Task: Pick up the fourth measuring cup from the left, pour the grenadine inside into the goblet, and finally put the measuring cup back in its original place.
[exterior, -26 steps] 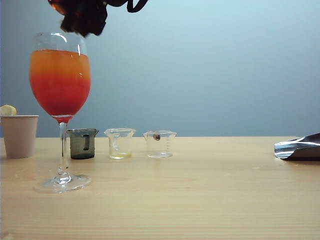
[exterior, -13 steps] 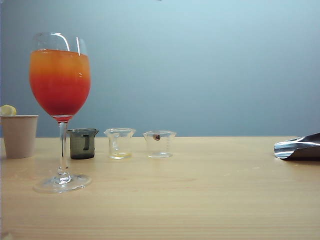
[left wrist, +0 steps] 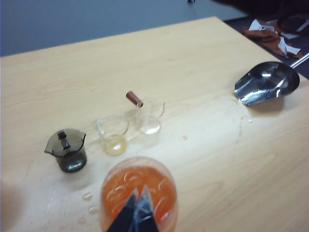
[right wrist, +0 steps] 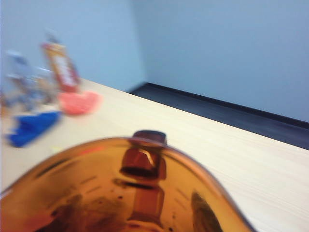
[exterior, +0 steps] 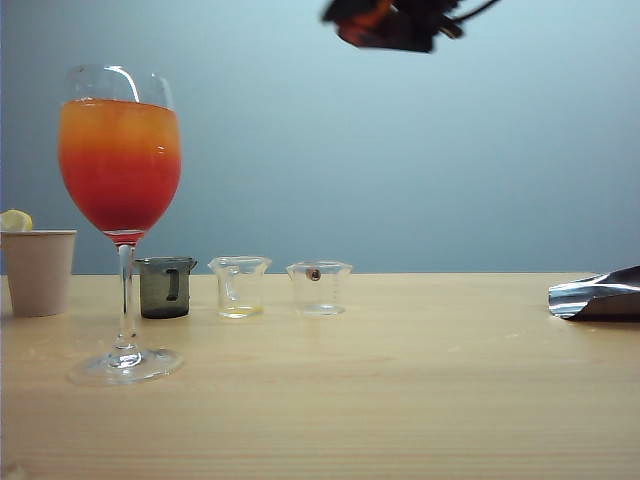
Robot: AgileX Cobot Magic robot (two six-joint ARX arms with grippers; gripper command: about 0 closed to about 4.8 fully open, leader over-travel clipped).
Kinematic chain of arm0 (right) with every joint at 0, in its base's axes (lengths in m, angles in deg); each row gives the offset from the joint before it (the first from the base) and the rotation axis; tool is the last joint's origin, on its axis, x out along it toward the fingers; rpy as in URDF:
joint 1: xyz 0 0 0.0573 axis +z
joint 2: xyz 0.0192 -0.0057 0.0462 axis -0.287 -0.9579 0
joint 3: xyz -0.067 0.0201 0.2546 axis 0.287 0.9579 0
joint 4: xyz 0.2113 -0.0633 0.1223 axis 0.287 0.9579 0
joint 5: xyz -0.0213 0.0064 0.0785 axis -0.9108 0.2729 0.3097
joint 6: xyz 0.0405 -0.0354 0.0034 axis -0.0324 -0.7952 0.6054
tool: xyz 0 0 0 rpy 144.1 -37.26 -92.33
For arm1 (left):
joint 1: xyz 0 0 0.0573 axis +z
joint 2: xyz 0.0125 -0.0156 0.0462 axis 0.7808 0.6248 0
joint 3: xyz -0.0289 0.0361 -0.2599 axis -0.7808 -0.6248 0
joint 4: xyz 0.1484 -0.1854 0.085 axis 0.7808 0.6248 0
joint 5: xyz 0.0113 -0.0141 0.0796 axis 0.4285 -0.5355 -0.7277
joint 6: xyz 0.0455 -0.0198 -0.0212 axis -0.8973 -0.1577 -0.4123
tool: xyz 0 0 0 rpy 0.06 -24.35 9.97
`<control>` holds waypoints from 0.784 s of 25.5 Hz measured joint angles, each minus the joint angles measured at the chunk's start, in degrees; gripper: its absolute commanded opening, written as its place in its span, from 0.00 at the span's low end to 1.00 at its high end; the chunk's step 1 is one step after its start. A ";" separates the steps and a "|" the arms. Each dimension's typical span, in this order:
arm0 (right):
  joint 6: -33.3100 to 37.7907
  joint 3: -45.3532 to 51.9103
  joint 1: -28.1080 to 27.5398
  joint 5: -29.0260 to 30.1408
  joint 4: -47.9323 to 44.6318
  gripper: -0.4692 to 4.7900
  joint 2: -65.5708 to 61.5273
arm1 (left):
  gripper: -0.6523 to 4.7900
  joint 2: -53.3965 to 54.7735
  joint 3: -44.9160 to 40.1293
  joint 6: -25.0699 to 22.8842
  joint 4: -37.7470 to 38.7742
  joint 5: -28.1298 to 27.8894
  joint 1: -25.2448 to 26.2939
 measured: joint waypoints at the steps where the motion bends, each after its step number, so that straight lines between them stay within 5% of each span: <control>1: -0.96 0.46 -1.01 -1.16 0.22 0.45 0.00 | 0.11 0.46 0.00 0.00 -0.70 0.24 0.00; 6: -2.93 4.61 -4.90 -5.49 -1.03 0.45 -0.28 | 0.11 2.56 0.00 0.09 -3.10 3.28 -1.11; 11: -3.91 13.86 -6.78 -13.31 -11.45 0.45 -2.60 | 0.11 7.89 0.04 0.94 -6.80 3.56 -4.24; 20: -3.89 18.88 -6.58 -18.16 -29.81 0.45 -17.79 | 0.11 9.97 0.85 3.39 -8.68 1.20 -7.48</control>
